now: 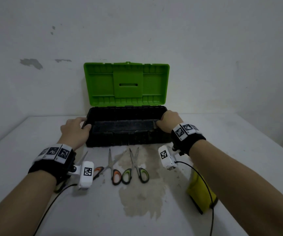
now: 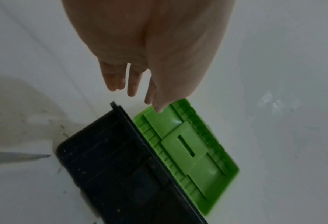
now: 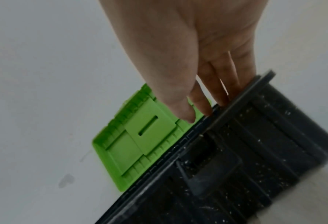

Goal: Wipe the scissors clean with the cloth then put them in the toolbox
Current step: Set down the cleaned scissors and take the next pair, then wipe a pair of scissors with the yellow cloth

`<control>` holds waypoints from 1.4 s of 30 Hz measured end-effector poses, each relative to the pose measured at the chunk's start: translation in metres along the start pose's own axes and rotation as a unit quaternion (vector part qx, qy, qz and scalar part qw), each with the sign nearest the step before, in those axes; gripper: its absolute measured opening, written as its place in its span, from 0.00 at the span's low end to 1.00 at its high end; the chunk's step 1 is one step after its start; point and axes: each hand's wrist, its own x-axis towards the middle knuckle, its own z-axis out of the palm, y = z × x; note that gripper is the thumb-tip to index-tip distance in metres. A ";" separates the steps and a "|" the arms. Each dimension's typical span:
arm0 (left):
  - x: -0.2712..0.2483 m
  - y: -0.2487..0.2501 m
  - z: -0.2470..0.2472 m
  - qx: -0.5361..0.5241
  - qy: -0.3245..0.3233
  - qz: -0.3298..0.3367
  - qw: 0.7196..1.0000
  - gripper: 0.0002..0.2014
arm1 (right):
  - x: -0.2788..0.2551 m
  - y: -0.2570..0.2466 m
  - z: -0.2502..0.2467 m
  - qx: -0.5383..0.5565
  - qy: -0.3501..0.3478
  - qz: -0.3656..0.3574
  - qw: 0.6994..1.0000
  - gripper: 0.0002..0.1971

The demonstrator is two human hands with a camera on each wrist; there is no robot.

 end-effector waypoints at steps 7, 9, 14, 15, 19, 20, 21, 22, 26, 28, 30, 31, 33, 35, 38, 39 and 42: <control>-0.086 0.042 0.024 -0.002 -0.072 0.063 0.995 0.17 | -0.098 0.052 -0.035 0.093 0.021 -0.023 0.995 0.12; -0.110 0.054 0.035 -0.010 -0.125 0.054 0.991 0.16 | -0.127 0.070 -0.037 0.096 0.013 -0.022 0.995 0.11; -0.150 0.074 0.053 0.010 -0.187 0.046 0.981 0.10 | -0.179 0.110 -0.021 0.032 -0.028 0.002 0.999 0.07; -0.156 0.078 0.054 0.028 -0.194 0.046 0.979 0.10 | -0.185 0.115 -0.017 0.018 -0.037 0.002 0.999 0.06; -0.162 0.086 0.057 0.100 -0.213 0.048 0.971 0.10 | -0.194 0.128 -0.005 -0.021 -0.061 0.003 0.998 0.08; -0.161 0.086 0.058 0.117 -0.215 0.049 0.968 0.11 | -0.193 0.131 -0.004 -0.038 -0.068 0.005 0.997 0.05; -0.160 0.086 0.059 0.132 -0.215 0.051 0.966 0.12 | -0.193 0.131 -0.003 -0.055 -0.067 -0.002 0.996 0.05; -0.158 0.085 0.061 0.146 -0.213 0.053 0.965 0.11 | -0.190 0.133 -0.001 -0.079 -0.071 0.008 0.994 0.14; -0.153 0.083 0.066 0.173 -0.196 0.048 0.964 0.11 | -0.178 0.135 0.006 -0.098 -0.116 0.041 0.988 0.25; -0.149 0.082 0.069 0.181 -0.195 0.042 0.963 0.10 | -0.176 0.134 0.008 -0.111 -0.135 0.053 0.983 0.25; -0.147 0.082 0.071 0.194 -0.202 0.043 0.959 0.10 | -0.176 0.134 0.009 -0.125 -0.130 0.043 0.983 0.21; -0.146 0.083 0.072 0.196 -0.205 0.043 0.958 0.10 | -0.174 0.137 0.011 -0.118 -0.115 0.033 0.986 0.19; -0.147 0.086 0.072 0.196 -0.212 0.044 0.956 0.11 | -0.173 0.140 0.011 -0.095 -0.080 0.031 0.992 0.14; -0.146 0.087 0.072 0.208 -0.219 0.051 0.952 0.11 | -0.176 0.142 0.004 -0.075 -0.044 0.026 0.996 0.10; -0.145 0.085 0.071 0.216 -0.222 0.058 0.949 0.11 | -0.184 0.139 -0.012 -0.035 0.029 -0.002 0.999 0.06; -0.145 0.084 0.071 0.218 -0.222 0.052 0.949 0.14 | -0.187 0.137 -0.017 -0.006 0.054 -0.009 0.998 0.07; -0.146 0.084 0.067 0.220 -0.226 0.030 0.949 0.19 | -0.191 0.131 -0.025 0.126 0.072 -0.025 0.989 0.08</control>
